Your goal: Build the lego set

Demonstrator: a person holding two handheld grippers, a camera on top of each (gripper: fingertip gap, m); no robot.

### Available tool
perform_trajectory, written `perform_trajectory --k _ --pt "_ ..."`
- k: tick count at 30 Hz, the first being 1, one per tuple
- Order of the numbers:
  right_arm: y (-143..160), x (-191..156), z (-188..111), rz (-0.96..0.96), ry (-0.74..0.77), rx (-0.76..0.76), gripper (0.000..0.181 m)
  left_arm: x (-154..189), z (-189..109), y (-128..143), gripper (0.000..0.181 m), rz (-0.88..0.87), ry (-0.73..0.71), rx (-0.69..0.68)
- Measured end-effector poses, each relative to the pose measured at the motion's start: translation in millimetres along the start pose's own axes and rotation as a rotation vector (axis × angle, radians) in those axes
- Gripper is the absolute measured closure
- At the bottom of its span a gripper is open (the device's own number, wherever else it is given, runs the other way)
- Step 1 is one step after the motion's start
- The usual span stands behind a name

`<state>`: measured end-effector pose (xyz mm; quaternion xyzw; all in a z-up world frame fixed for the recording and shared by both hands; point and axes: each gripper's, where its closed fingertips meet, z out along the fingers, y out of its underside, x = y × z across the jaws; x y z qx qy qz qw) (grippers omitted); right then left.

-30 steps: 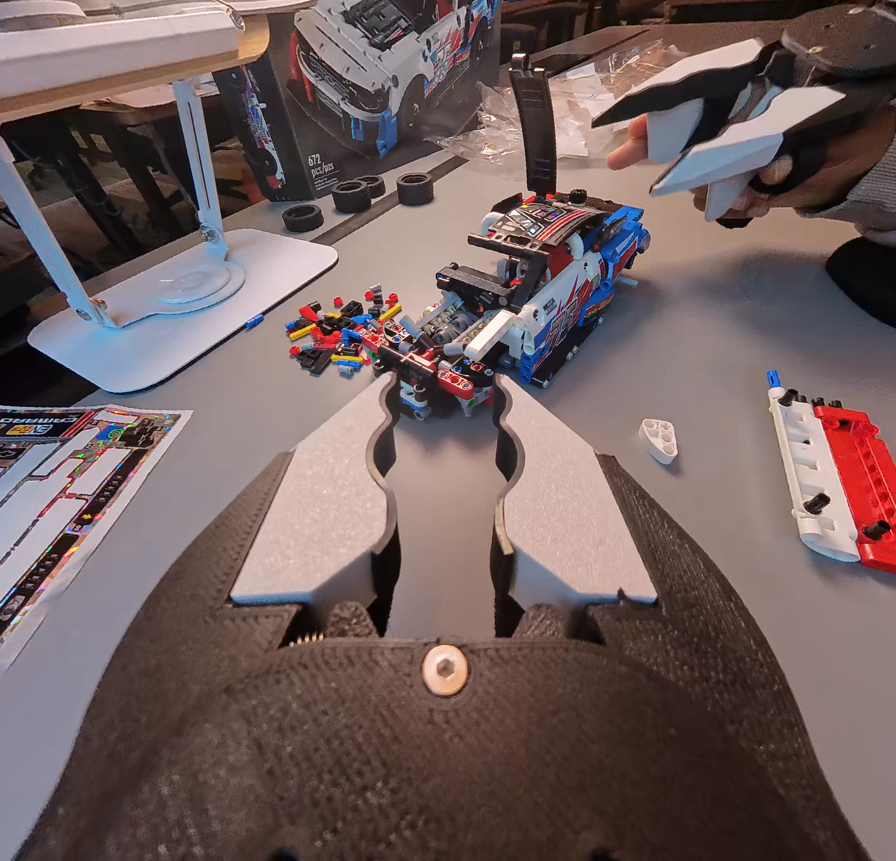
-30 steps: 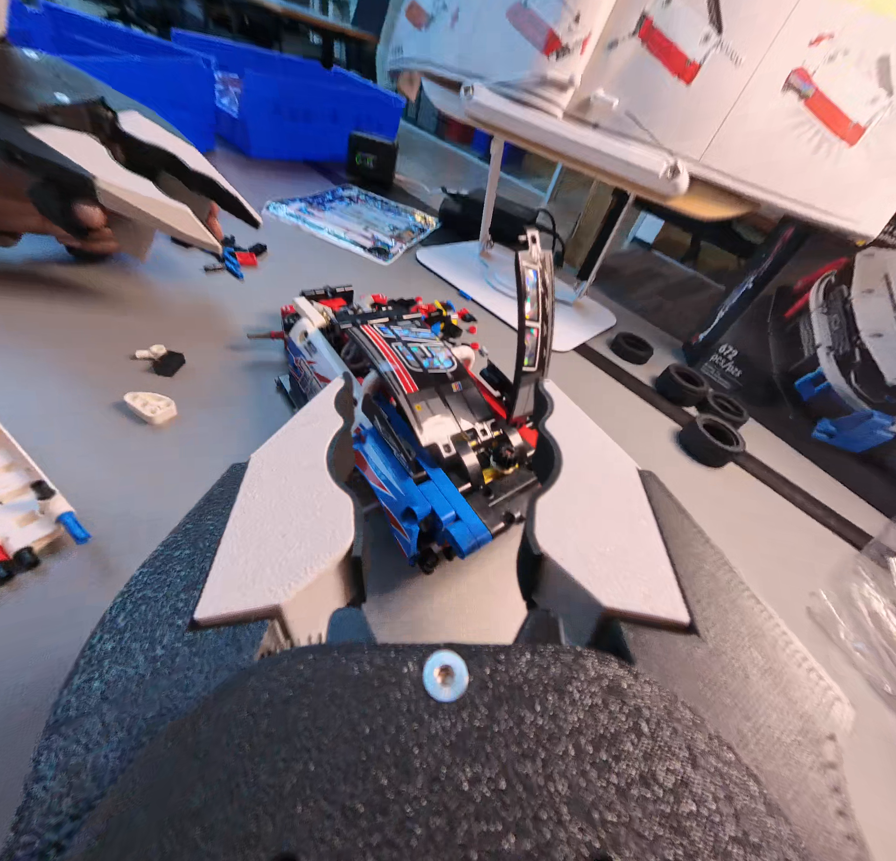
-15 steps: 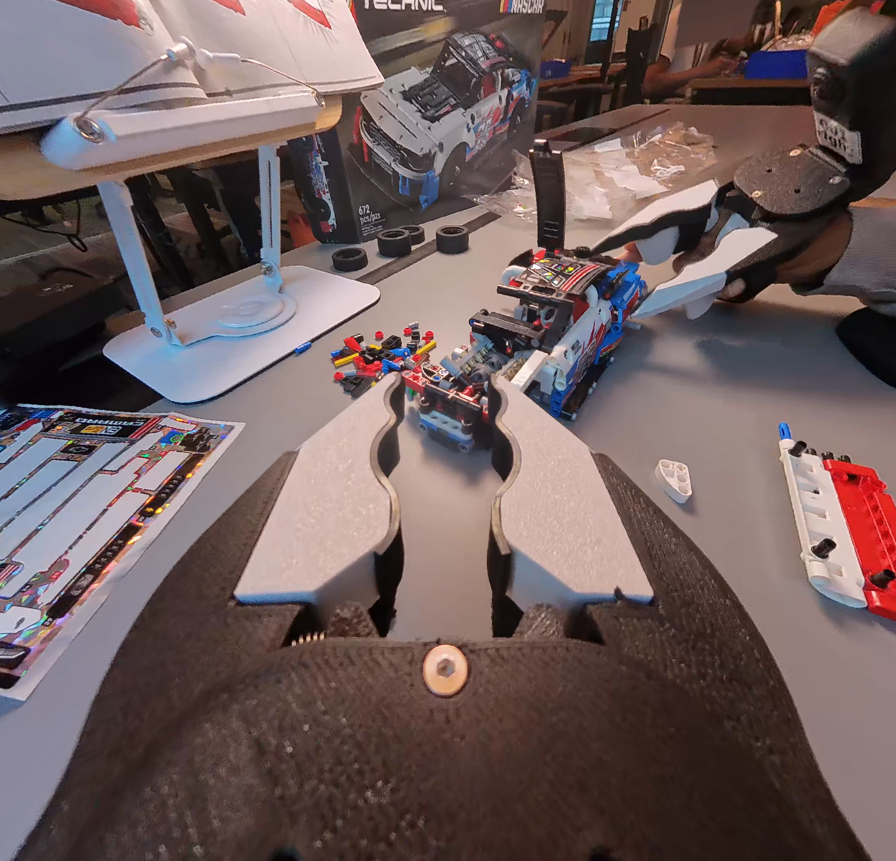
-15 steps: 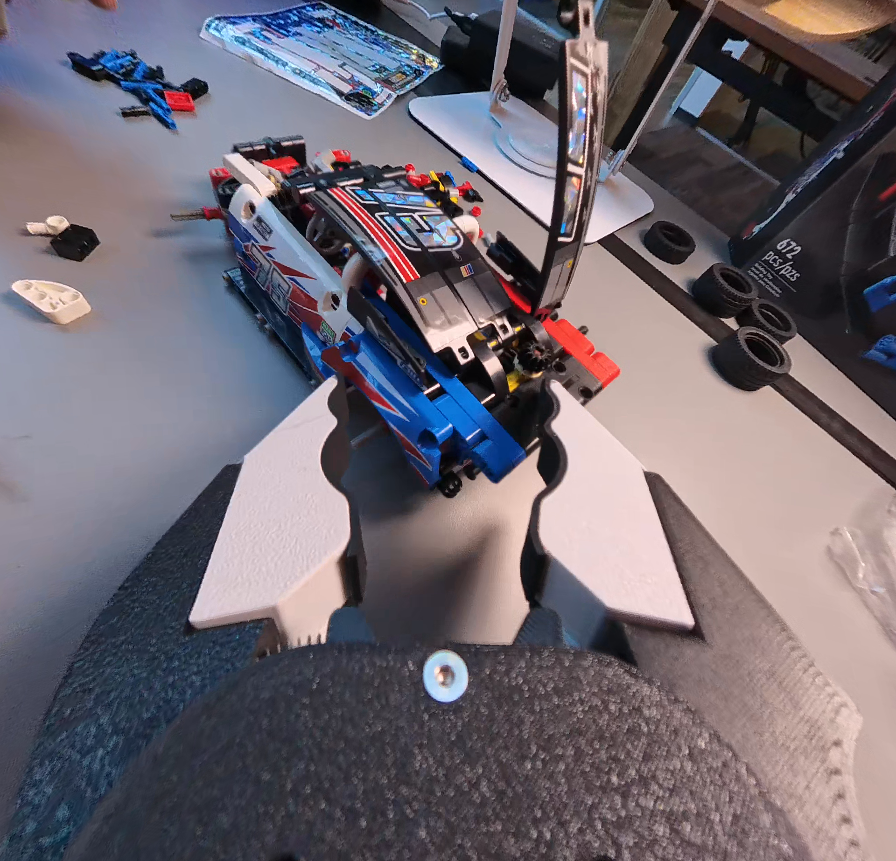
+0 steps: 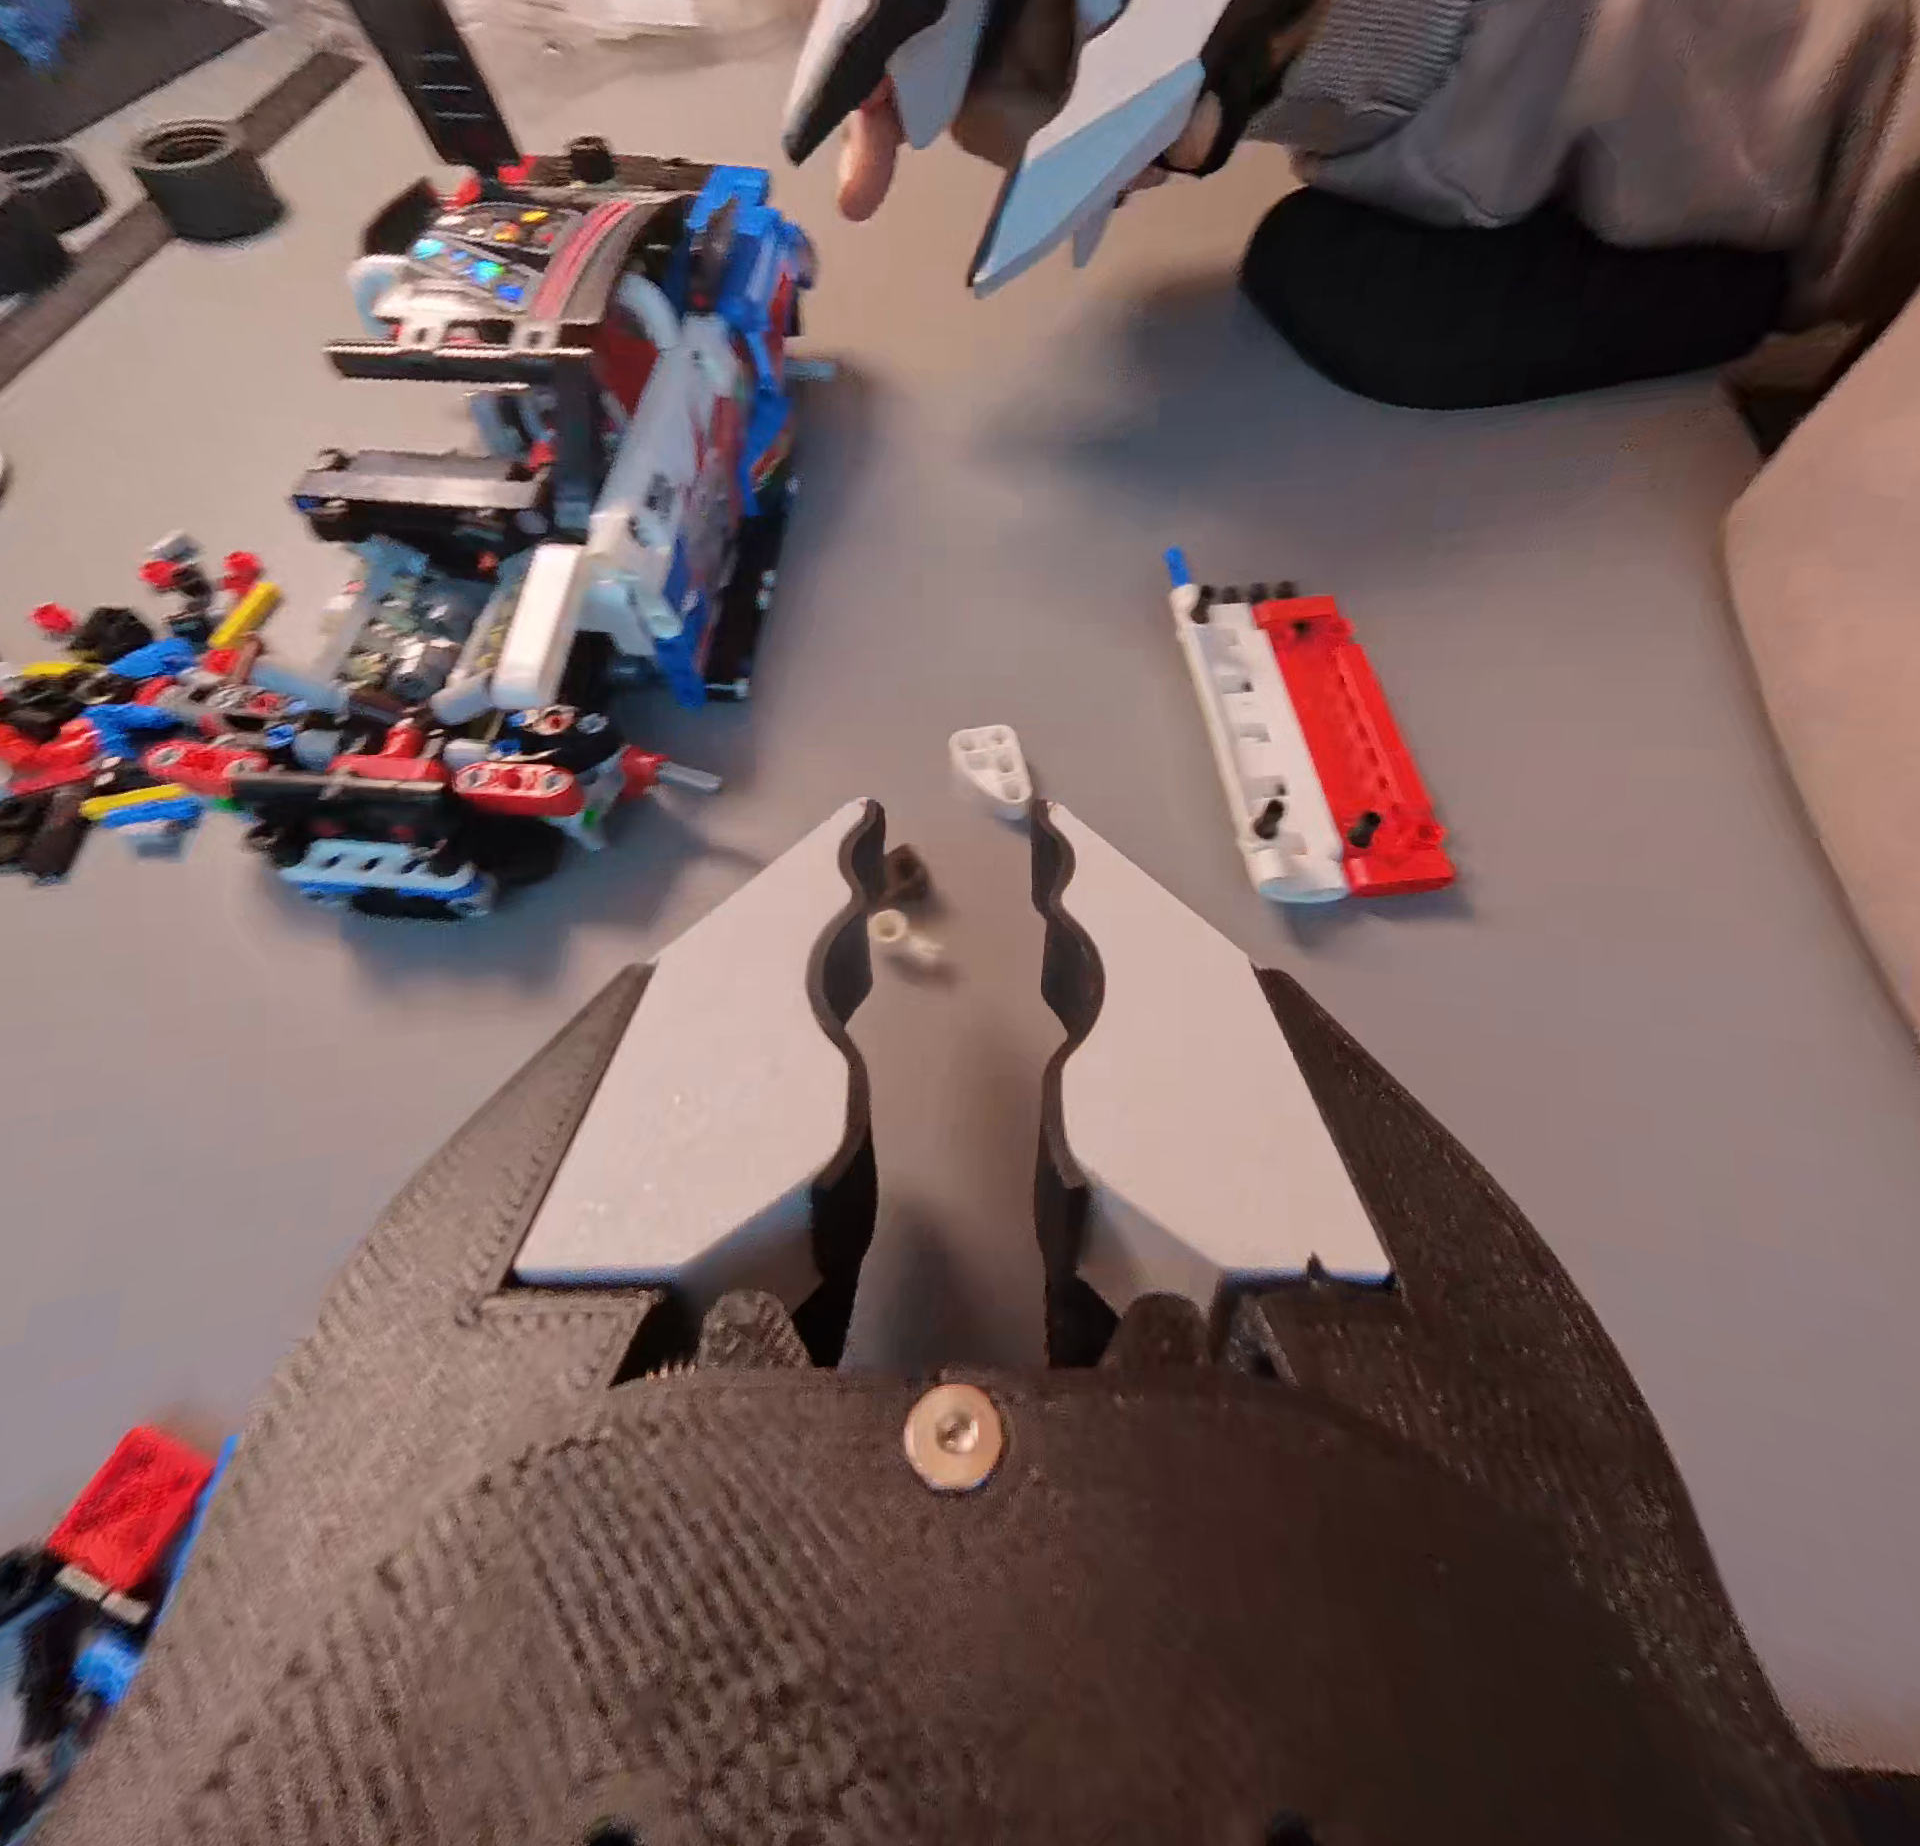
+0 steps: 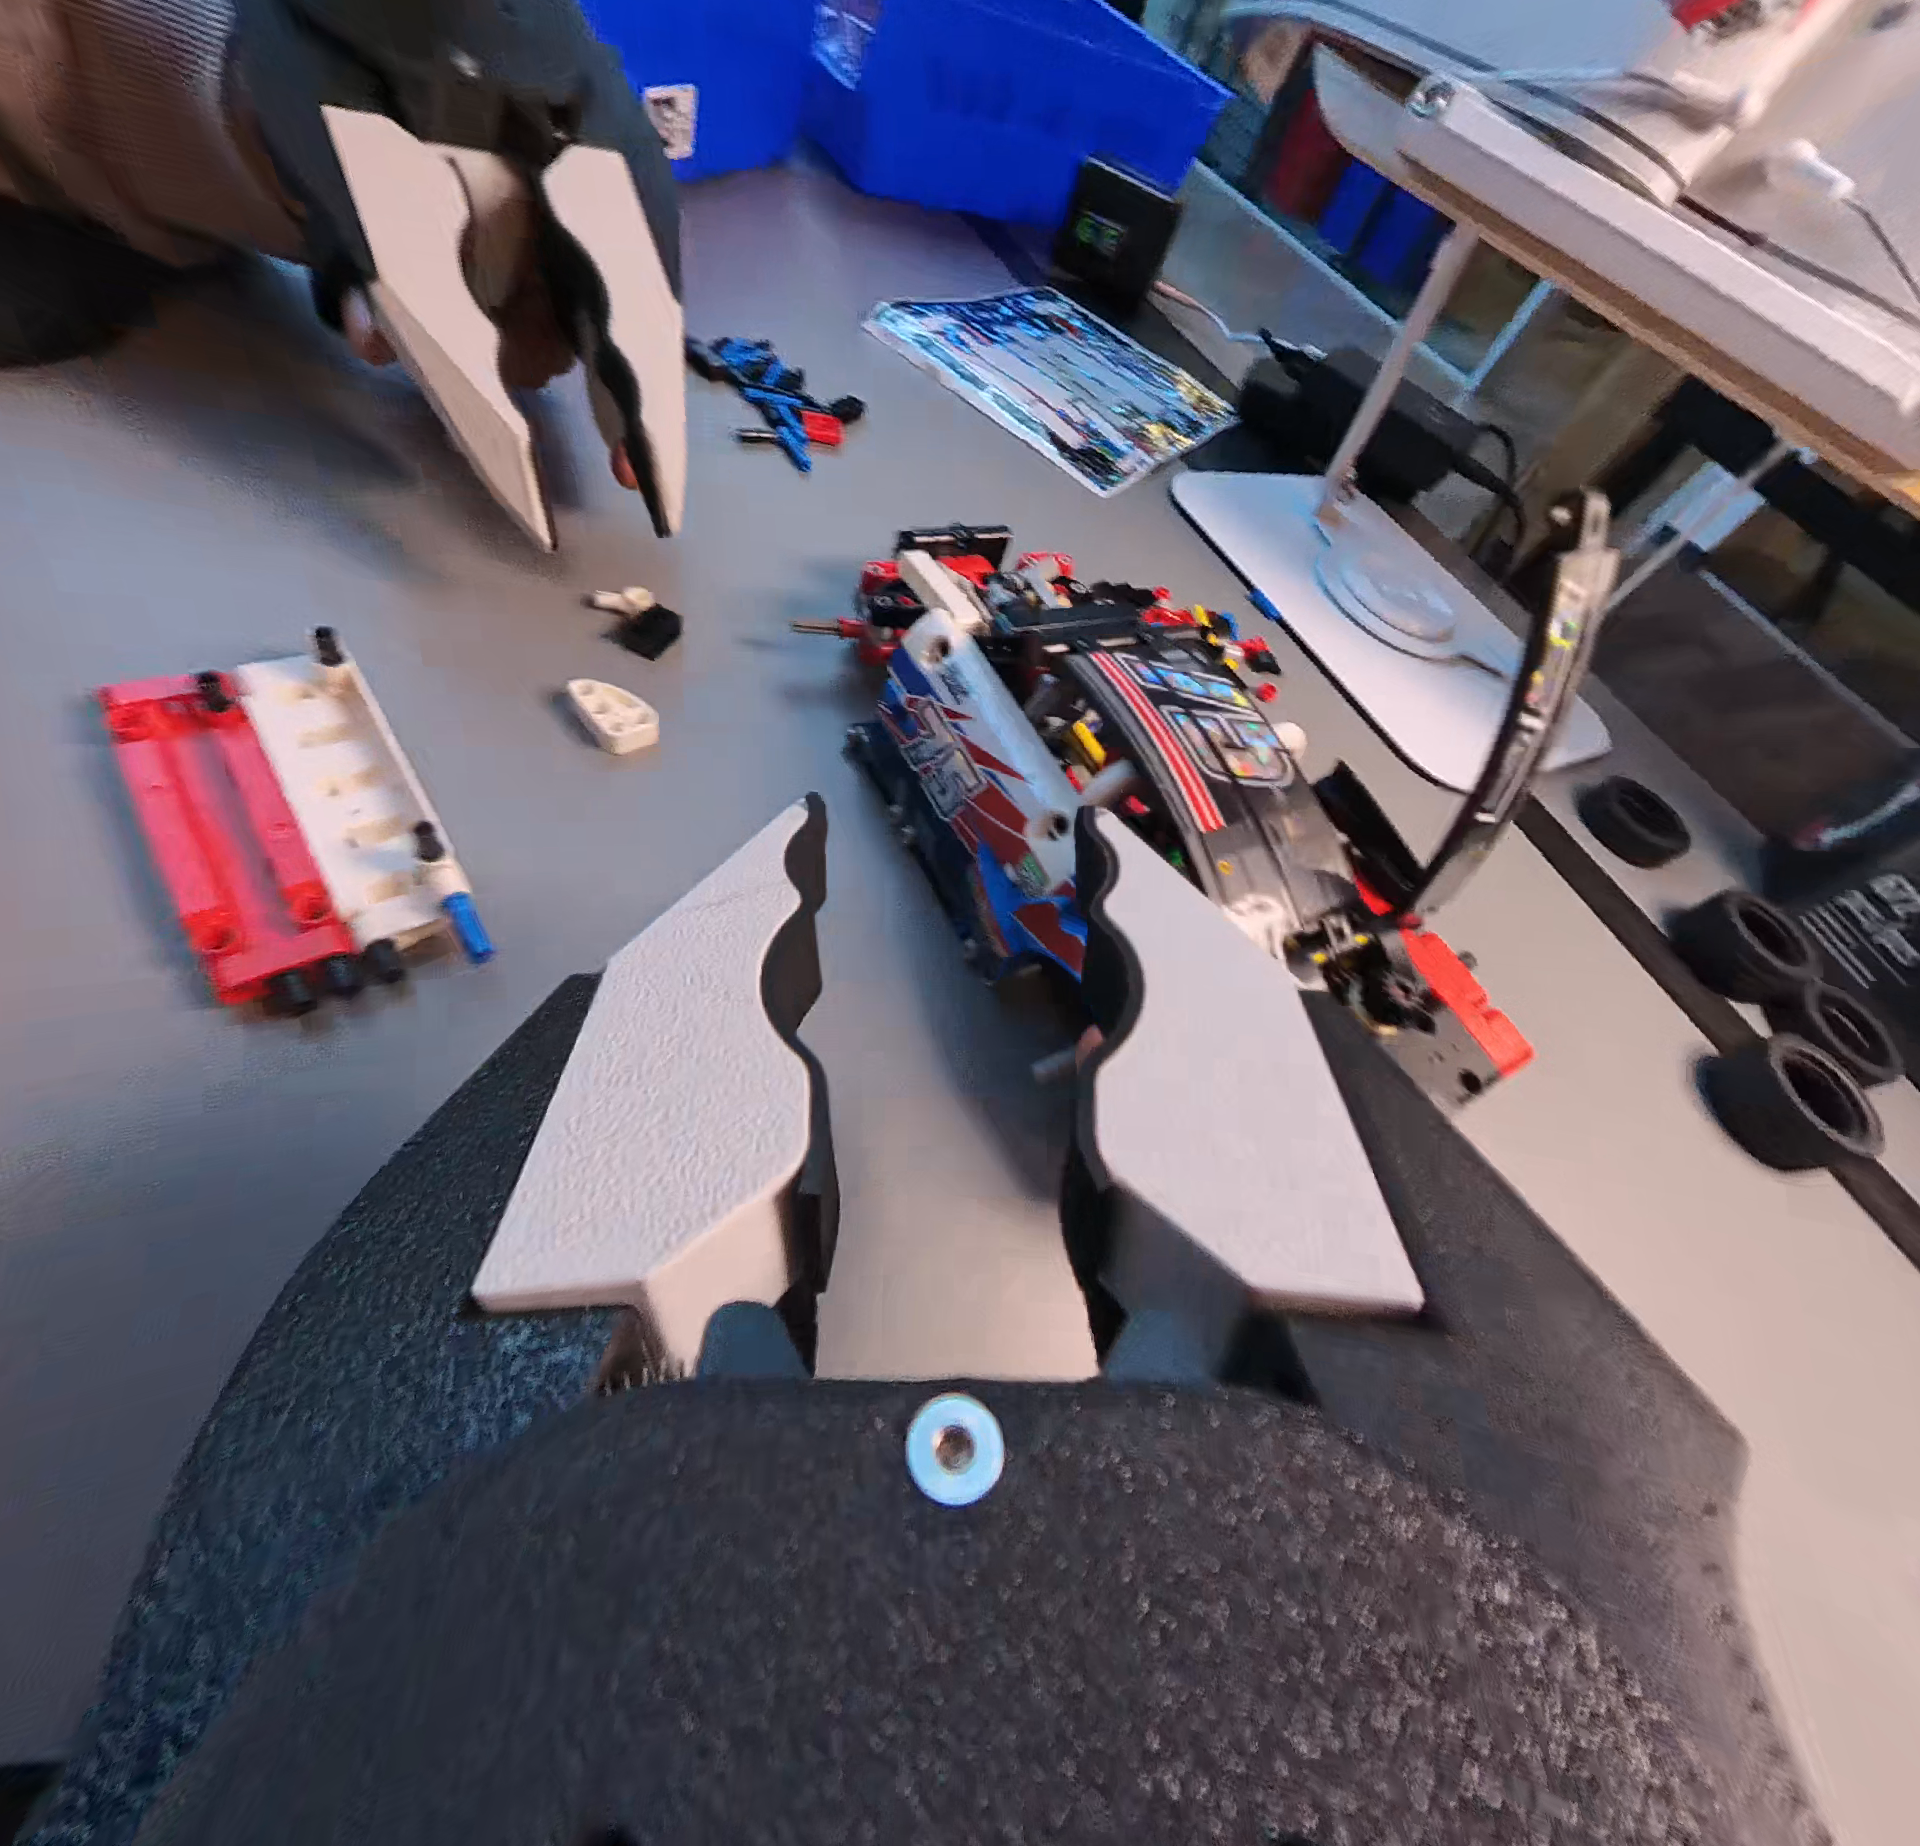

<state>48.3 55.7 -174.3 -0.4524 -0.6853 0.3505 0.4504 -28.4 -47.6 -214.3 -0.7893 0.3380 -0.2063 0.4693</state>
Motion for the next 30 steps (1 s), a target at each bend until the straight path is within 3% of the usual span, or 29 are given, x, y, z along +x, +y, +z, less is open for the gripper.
perform_trajectory --k 3,6,10,13,22,27,30 --pt "-4.9 -39.0 -0.7 -0.023 -0.188 -0.023 0.140 38.0 7.1 -5.0 0.158 0.022 0.153 -0.024" --pt "12.6 -76.2 2.6 -0.007 -0.369 -0.125 0.143 66.8 15.7 -1.6 0.159 0.021 0.269 -0.073" --pt "30.8 -99.9 10.0 -0.048 -0.446 -0.211 0.153 76.9 29.1 10.7 0.167 0.061 0.274 -0.160" --pt "26.9 -104.2 13.6 -0.061 -0.446 -0.197 0.158 74.6 27.7 11.7 0.179 0.075 0.262 -0.167" --pt "23.6 -97.2 20.7 -0.047 -0.387 -0.173 0.157 47.4 7.6 17.3 0.179 0.082 0.170 -0.175" --pt "21.1 -90.0 22.7 -0.028 -0.353 -0.154 0.157 36.2 -1.4 3.1 0.166 0.024 0.157 -0.067" --pt "20.1 -85.4 24.0 -0.026 -0.326 -0.145 0.157 9.6 -5.7 -3.3 0.165 -0.015 0.036 -0.008"
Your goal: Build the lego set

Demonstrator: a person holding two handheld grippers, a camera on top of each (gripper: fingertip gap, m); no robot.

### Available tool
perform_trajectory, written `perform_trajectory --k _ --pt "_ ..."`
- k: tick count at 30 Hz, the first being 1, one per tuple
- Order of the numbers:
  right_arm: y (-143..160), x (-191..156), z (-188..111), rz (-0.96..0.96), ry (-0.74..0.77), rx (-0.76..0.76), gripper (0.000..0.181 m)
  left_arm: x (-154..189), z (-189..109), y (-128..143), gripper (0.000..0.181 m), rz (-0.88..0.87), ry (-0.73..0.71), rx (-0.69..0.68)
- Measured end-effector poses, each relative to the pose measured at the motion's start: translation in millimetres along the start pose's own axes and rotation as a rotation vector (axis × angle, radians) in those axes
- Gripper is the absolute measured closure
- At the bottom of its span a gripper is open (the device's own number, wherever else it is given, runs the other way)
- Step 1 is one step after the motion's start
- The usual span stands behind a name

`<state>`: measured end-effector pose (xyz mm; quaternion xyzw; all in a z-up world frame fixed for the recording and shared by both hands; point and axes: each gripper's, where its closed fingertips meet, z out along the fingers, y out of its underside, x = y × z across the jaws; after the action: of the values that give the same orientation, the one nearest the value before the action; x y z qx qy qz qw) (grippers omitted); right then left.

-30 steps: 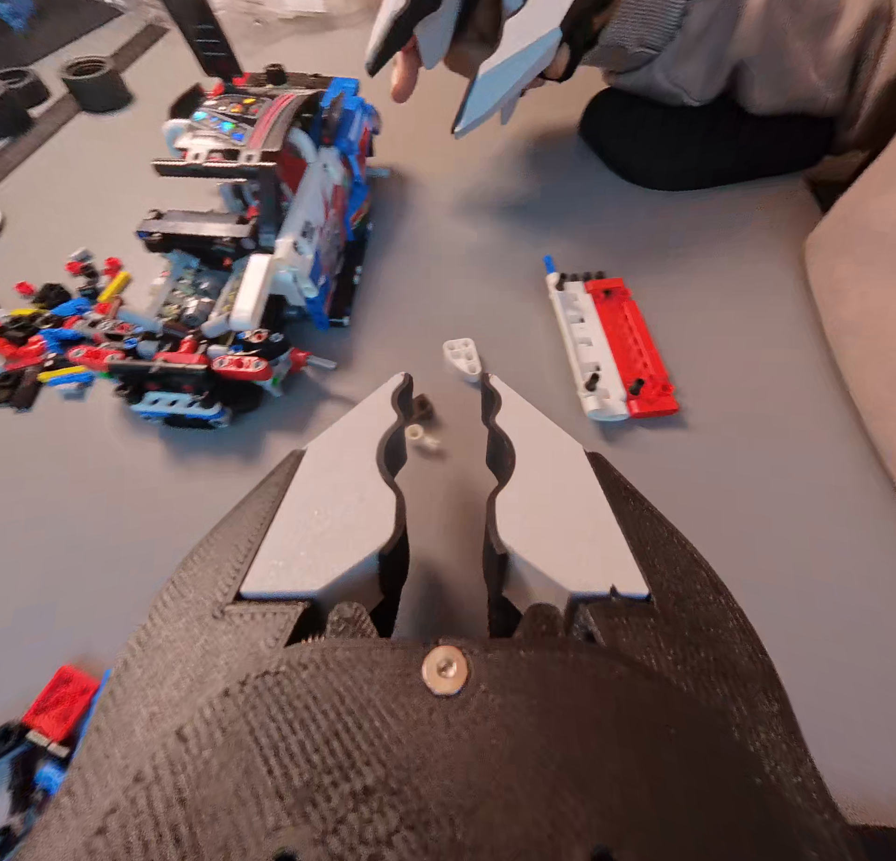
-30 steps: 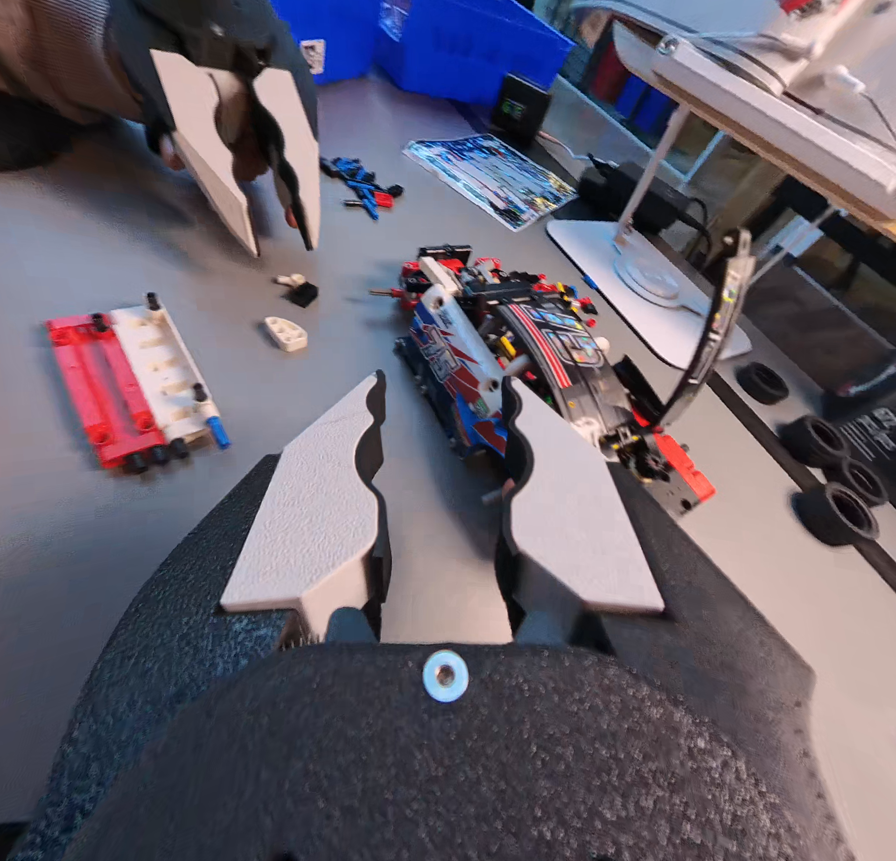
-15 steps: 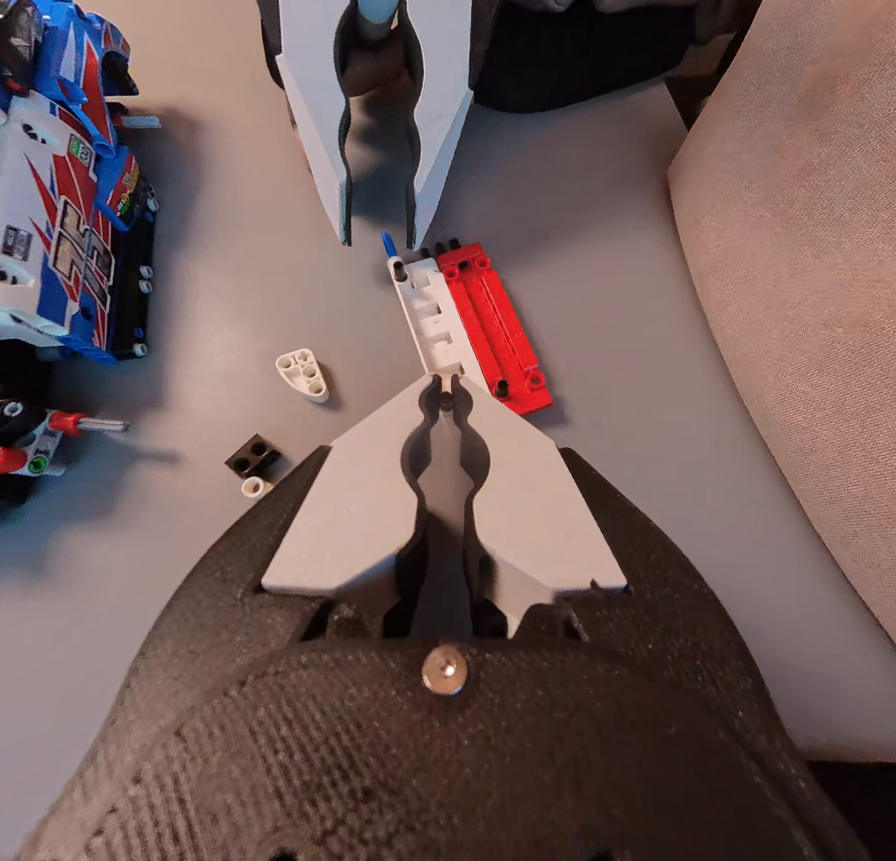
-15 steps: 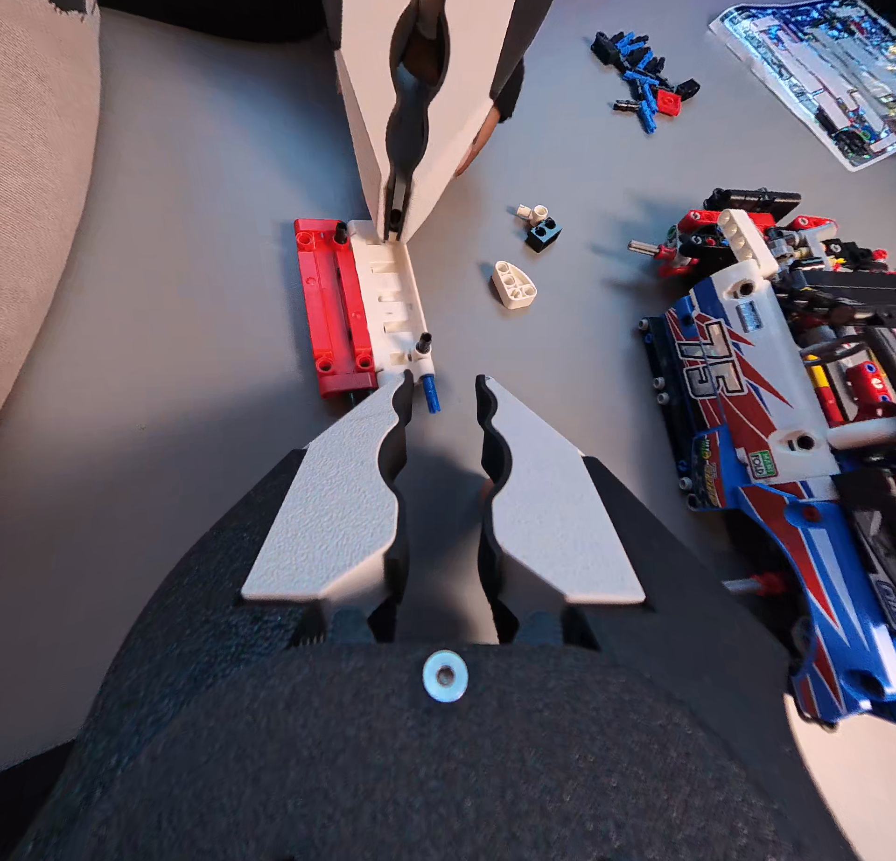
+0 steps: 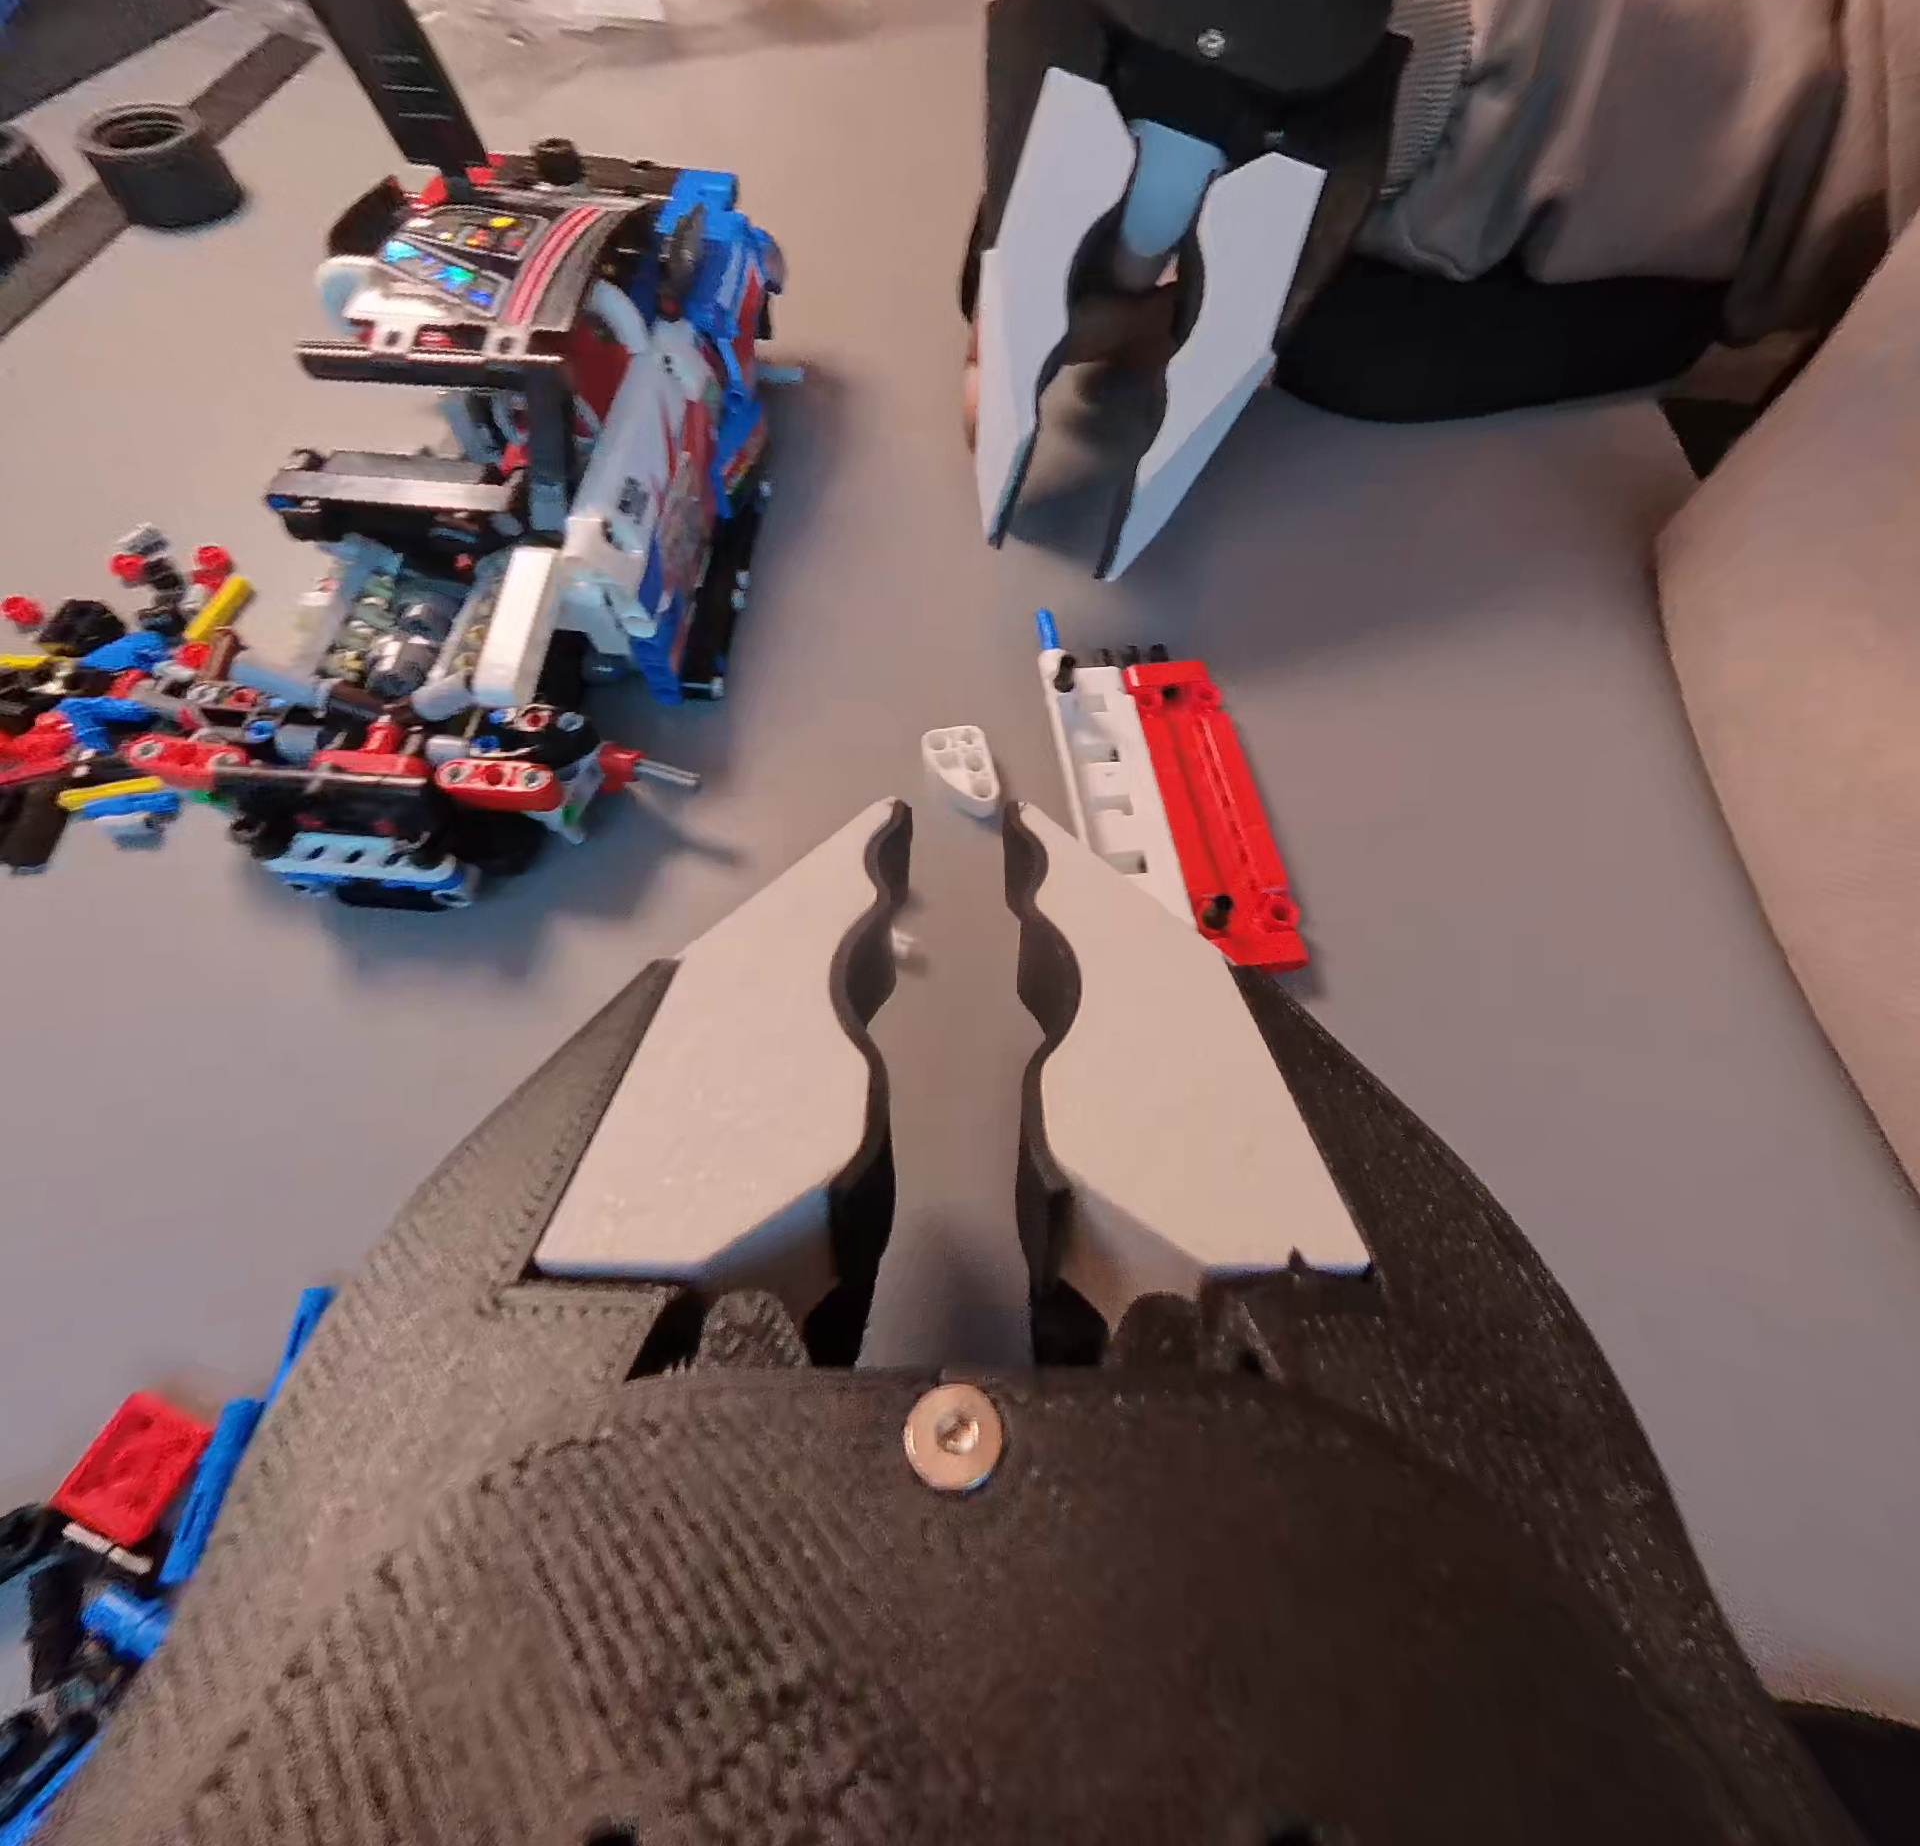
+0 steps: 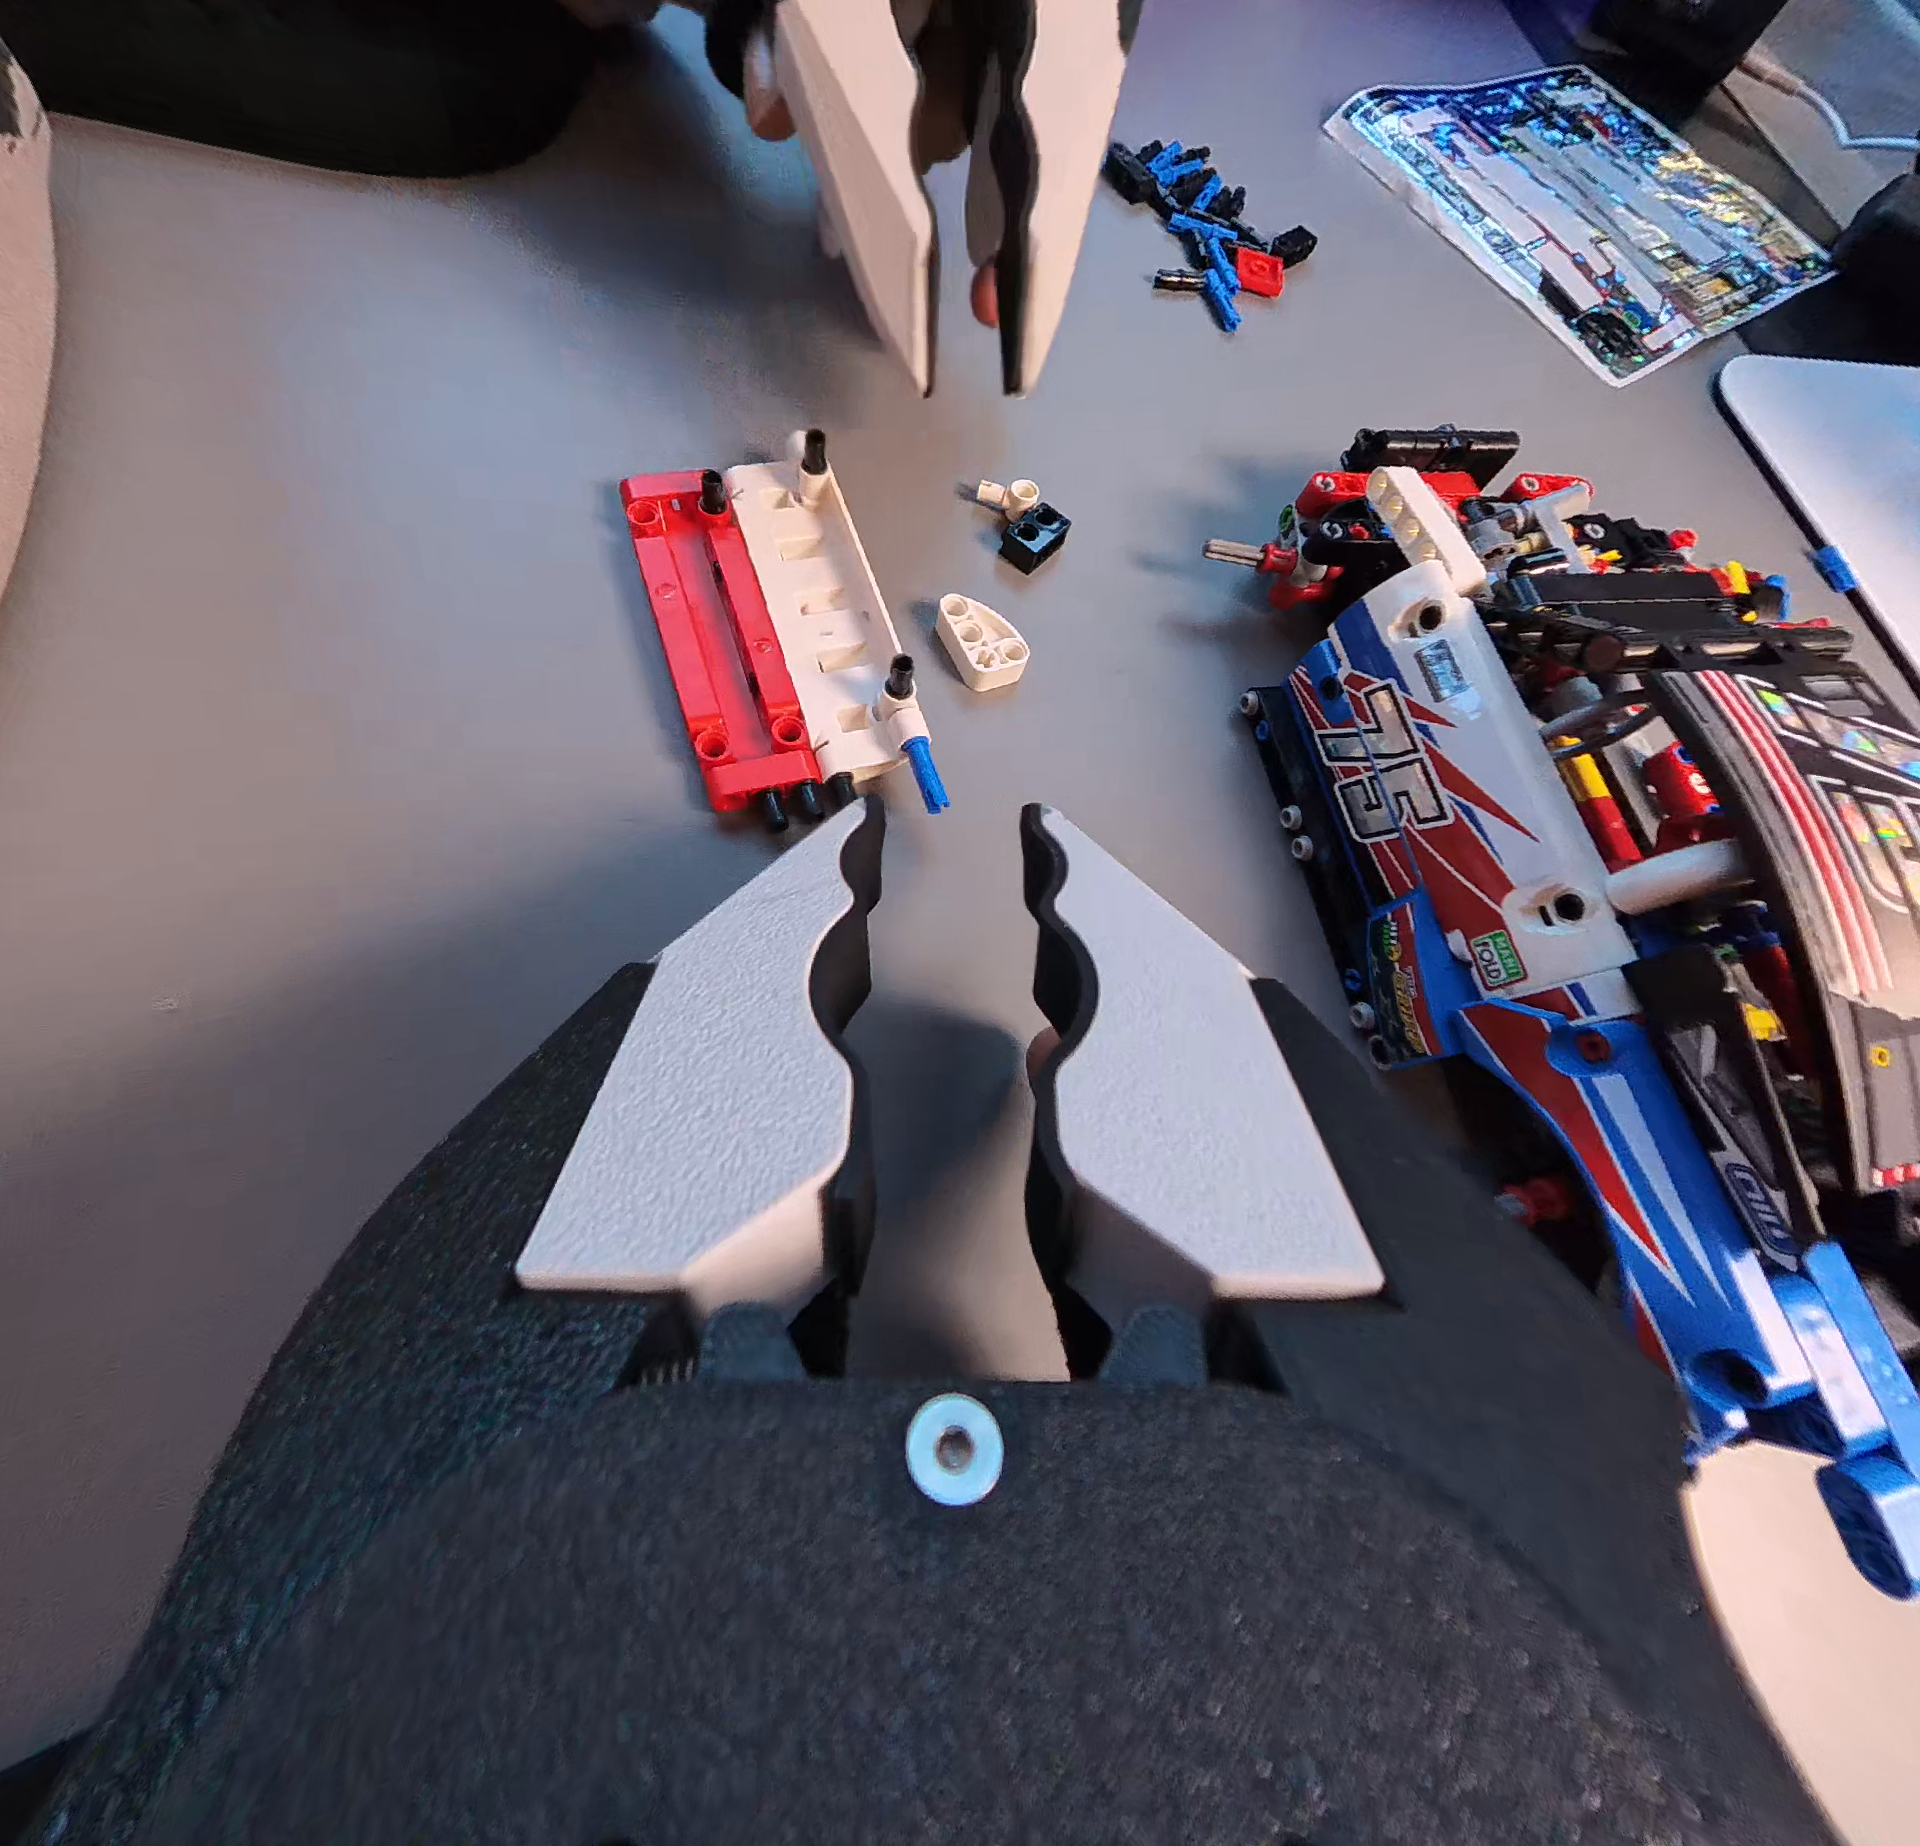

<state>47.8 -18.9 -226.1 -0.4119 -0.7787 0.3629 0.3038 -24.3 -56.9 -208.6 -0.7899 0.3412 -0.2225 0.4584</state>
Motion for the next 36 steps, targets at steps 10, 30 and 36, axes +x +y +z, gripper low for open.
perform_trajectory --k 10,30,36 --pt "-8.0 -14.3 2.8 0.009 -0.066 0.020 0.151 -24.4 0.9 18.5 0.161 -0.014 -0.117 -0.076" --pt "16.2 -10.0 -3.0 -0.158 -0.186 -0.240 0.177 -23.0 4.4 21.3 0.162 -0.025 -0.110 -0.082" --pt "37.2 10.9 -26.3 -0.104 -0.112 -0.288 0.176 -23.8 4.4 20.6 0.161 -0.024 -0.117 -0.079"
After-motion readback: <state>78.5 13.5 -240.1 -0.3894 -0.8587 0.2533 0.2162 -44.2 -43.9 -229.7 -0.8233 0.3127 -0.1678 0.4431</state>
